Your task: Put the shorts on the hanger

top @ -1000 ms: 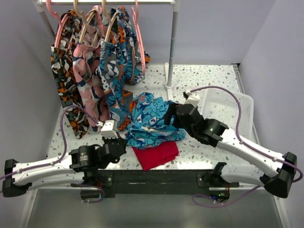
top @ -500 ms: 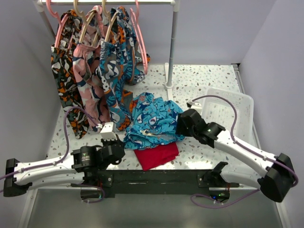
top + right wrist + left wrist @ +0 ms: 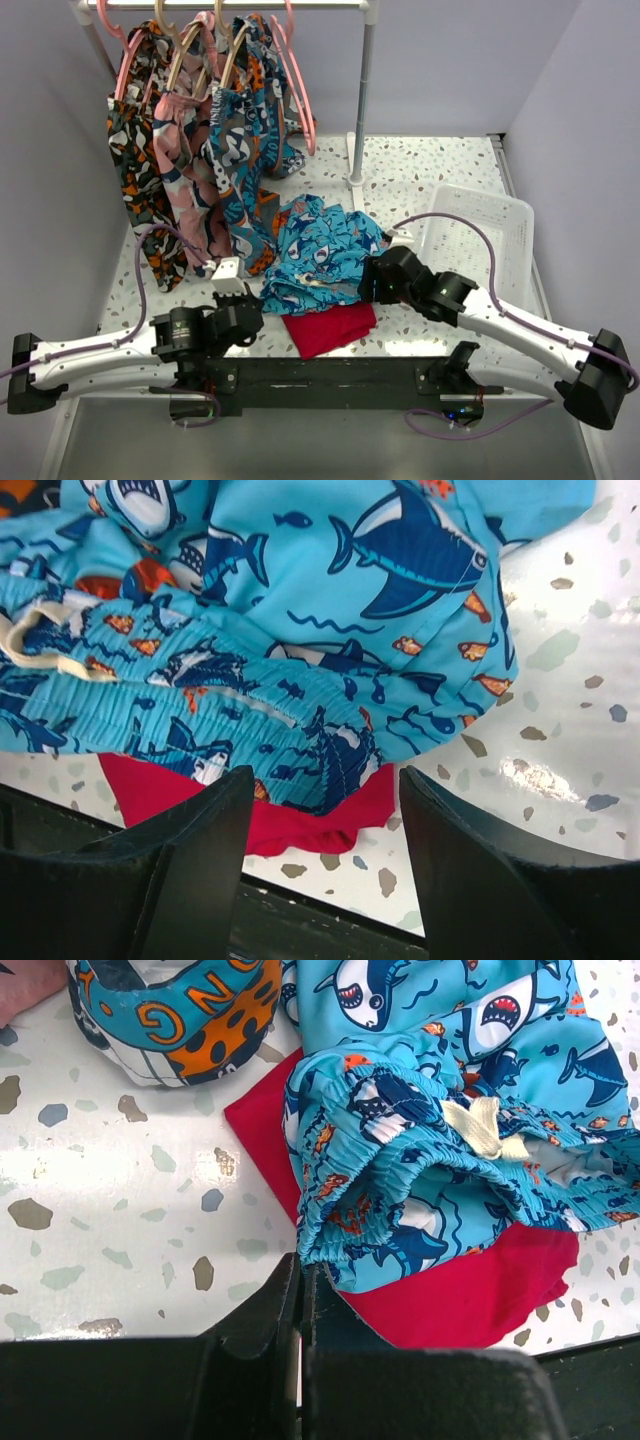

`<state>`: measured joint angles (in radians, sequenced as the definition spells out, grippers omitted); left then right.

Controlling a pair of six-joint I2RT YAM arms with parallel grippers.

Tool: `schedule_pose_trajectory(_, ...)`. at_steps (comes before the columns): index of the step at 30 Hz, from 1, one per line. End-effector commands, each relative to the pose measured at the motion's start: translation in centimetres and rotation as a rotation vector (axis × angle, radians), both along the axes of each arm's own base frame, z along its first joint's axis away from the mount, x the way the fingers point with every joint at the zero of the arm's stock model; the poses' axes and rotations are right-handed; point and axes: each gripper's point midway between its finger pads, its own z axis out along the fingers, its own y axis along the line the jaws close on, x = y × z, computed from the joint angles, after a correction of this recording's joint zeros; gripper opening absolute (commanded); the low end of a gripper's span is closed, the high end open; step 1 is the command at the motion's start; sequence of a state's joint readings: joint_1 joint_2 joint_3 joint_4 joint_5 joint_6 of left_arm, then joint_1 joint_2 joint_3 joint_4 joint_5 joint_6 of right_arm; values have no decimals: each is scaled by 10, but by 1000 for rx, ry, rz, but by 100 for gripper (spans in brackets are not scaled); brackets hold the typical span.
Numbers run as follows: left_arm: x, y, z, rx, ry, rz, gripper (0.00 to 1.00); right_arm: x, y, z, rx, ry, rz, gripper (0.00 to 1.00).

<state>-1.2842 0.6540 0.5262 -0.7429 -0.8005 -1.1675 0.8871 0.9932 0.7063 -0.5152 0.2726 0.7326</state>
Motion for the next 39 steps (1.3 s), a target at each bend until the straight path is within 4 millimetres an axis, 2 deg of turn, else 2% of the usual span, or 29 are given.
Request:
schedule_pose_trajectory(1,8,-2,21,-20,-51,28,0,4,-2,-6,-15,-18,-40,63)
schedule_pose_trajectory(4,10,-3,28,1,-67,12,0,12,-3,-11,-46,-31,-67,54)
schedule_pose_trajectory(7,15,-1,53,17,-123,-8,0,19,-6,-12,-103,-33,-82,49)
schedule_pose_trajectory(8,18,-2,71,-1,-155,-5,0,26,-11,-7,-127,-66,-108,41)
schedule_pose_trajectory(9,19,0,82,19,-181,-22,0,32,-9,4,-125,-89,-114,38)
schedule_pose_trajectory(10,20,0,92,17,-202,-31,0,35,-8,9,-135,-105,-105,25)
schedule_pose_trajectory(11,22,0,112,-2,-230,-32,0,37,-5,14,-128,-117,-96,17)
schedule_pose_trajectory(13,25,2,128,30,-269,-53,0,43,3,30,-114,-140,-78,0)
schedule_pose_trajectory(14,26,4,145,18,-292,-51,0,45,3,38,-114,-150,-82,0)
schedule_pose_trajectory(16,28,4,164,63,-344,-93,0,56,-3,79,-136,-221,-113,0)
schedule_pose_trajectory(17,29,4,186,49,-380,-104,0,60,-7,100,-137,-258,-128,0)
schedule_pose_trajectory(18,31,6,203,97,-435,-136,0,67,-13,146,-111,-334,-169,0)
schedule_pose_trajectory(19,32,5,217,114,-463,-156,0,70,-17,171,-113,-384,-167,0)
schedule_pose_trajectory(20,28,2,245,80,-506,-205,0,71,-21,196,-96,-427,-182,0)
schedule_pose_trajectory(21,28,-1,263,139,-570,-274,0,72,-26,243,-38,-494,-202,0)
schedule_pose_trajectory(22,26,-8,274,163,-596,-329,0,73,-32,265,-46,-538,-211,0)
schedule_pose_trajectory(23,22,-6,301,136,-637,-358,0,72,-35,284,-30,-567,-215,0)
schedule_pose_trajectory(24,21,-4,308,181,-656,-381,0,71,-39,317,13,-612,-228,0)
schedule_pose_trajectory(26,17,-6,330,168,-697,-420,0,70,-42,339,11,-646,-221,0)
schedule_pose_trajectory(27,18,-4,335,210,-726,-436,0,72,-42,353,15,-658,-225,0)
schedule_pose_trajectory(28,18,-6,337,221,-732,-446,0,72,-42,358,5,-663,-223,0)
schedule_pose_trajectory(30,17,-7,340,255,-739,-472,0,73,-46,367,-2,-670,-238,0)
schedule_pose_trajectory(34,22,-2,348,270,-752,-435,0,83,-36,363,-21,-661,-229,0)
schedule_pose_trajectory(38,15,10,388,161,-844,-404,0,88,-31,379,5,-677,-223,0)
schedule_pose_trajectory(39,14,13,397,151,-865,-399,0,87,-33,391,23,-693,-229,0)
